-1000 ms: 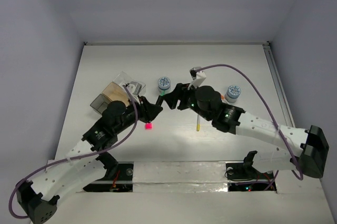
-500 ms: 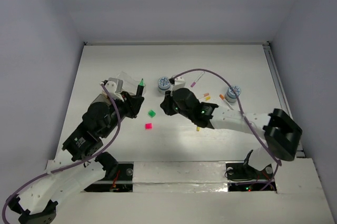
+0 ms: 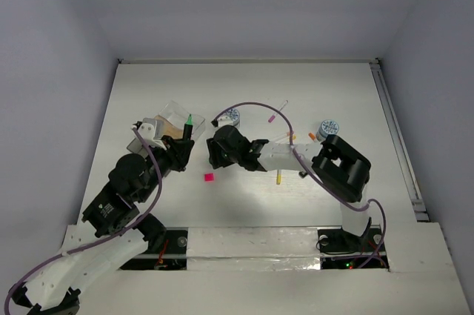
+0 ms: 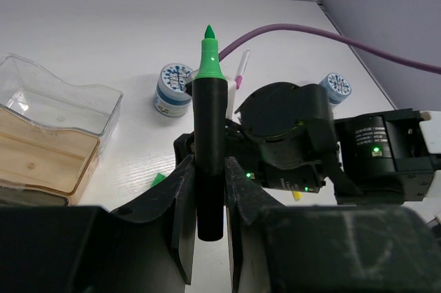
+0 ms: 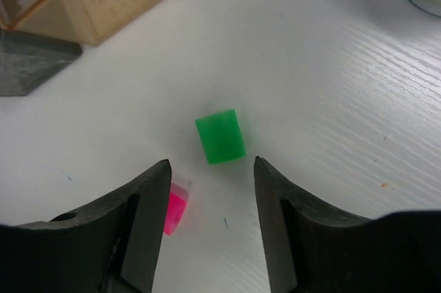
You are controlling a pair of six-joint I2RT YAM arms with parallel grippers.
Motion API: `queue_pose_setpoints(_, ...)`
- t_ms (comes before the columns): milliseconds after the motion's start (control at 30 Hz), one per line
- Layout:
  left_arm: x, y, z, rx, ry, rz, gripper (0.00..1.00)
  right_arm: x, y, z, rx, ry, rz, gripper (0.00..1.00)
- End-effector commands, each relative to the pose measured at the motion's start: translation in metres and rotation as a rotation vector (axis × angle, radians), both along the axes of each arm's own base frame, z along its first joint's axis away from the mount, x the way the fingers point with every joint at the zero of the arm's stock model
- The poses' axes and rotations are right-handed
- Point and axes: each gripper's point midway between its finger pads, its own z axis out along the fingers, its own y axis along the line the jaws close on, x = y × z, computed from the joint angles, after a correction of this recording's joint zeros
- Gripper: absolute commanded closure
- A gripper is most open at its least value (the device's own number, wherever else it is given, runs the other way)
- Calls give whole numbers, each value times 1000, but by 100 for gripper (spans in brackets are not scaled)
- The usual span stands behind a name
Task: Sort the stationery into containers
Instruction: Close the pen cap on the pen.
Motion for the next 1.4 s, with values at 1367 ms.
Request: queue_pose_setpoints(1367,2,-1,6,-8,-24,0,100,9,1,-8,40,29,7,65)
